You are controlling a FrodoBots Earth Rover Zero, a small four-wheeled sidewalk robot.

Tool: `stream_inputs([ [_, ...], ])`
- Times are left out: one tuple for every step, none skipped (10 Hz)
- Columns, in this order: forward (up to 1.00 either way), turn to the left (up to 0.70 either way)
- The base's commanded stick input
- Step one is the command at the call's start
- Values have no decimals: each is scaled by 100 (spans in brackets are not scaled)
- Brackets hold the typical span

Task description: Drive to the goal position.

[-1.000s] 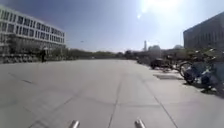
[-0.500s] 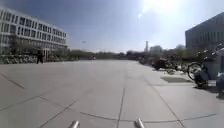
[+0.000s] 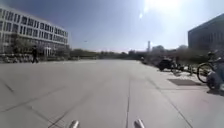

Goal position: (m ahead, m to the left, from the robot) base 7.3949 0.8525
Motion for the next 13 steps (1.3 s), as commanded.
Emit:
stream_inputs([
  [70, -26],
  [70, -26],
  [70, -14],
  [70, -2],
  [70, 0],
  [70, 0],
  [70, 0],
  [70, -4],
  [70, -22],
  [70, -35],
  [70, -26],
  [70, 0],
  [70, 0],
])
